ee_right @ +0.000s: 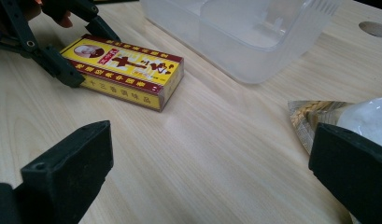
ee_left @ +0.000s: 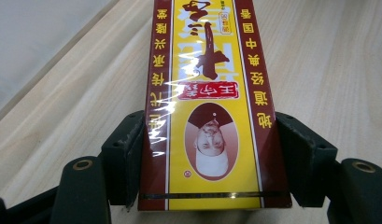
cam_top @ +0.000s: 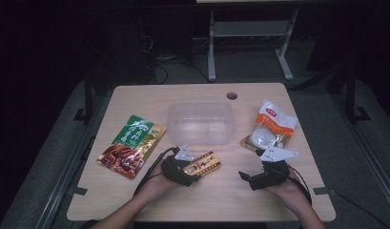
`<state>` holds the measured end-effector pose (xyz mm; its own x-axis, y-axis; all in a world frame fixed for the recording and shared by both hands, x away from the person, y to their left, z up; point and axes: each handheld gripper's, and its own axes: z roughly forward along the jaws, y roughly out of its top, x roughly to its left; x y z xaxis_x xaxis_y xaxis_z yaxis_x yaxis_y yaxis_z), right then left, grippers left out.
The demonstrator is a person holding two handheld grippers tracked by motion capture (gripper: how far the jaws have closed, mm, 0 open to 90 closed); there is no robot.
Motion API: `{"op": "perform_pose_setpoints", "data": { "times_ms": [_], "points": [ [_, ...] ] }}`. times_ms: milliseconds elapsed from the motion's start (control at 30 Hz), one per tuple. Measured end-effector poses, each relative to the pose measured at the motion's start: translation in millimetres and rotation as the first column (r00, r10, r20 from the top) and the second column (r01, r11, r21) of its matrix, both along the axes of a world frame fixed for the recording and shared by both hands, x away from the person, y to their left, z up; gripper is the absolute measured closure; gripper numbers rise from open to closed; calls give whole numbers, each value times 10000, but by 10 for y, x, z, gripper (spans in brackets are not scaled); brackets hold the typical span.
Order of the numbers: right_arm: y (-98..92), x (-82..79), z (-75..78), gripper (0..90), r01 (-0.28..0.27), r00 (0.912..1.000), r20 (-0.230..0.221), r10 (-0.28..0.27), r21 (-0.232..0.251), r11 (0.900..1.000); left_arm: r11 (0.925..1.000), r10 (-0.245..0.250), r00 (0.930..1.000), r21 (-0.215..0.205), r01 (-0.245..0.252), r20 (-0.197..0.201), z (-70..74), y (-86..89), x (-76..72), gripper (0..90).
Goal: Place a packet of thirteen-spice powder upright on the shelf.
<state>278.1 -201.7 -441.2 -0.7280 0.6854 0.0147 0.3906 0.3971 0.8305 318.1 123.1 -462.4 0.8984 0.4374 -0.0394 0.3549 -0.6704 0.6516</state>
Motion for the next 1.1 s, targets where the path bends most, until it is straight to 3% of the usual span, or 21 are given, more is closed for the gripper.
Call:
{"op": "perform_pose_setpoints", "data": {
  "times_ms": [133, 200, 267, 367, 467, 733, 900, 933, 1100],
  "points": [
    [-3, -3, 2, 0, -18, 10000, -21, 18, 31, 10000, 9993, -194, 9998, -316, 191, -107, 62, 46, 21, 319],
    [-3, -3, 2, 0, -34, 10000, -27, 34, 37, 10000, 9992, -305, 9995, -277, 303, -68, 81, 64, 28, 320],
    [0, -5, 1, 0, -54, 10000, -47, 54, 57, 10000, 9963, -605, 9982, -608, 603, -22, 137, 126, 39, 320],
    [2, -3, -1, 0, -117, 9999, -16, 117, 38, 9999, 9928, -916, 9958, -773, 916, 33, 180, 182, 35, 320],
    [6, -2, -8, 0, -143, 9999, -66, 143, 51, 9999, 9879, -1302, 9912, -823, 1316, 230, 233, 248, 5, 320],
    [51, 1, 13, 0, -746, 9971, -137, 745, -29, 9972, 9779, -1737, 9836, -1094, 1781, 486, 340, 421, -86, 319],
    [104, 2, 57, 0, -1406, 9896, -306, 1406, -1, 9901, 9729, -1929, 9799, -1202, 1977, 501, 377, 518, -121, 319],
    [127, 5, 81, 0, -1877, 9817, -329, 1877, 25, 9822, 9708, -2017, 9782, -1224, 2063, 488, 397, 568, -133, 319],
    [185, 3, 150, 0, -2693, 9614, -480, 2710, 378, 9623, 9653, -2223, 9739, -1301, 2265, 460, 433, 661, -157, 318]
  ]
}}
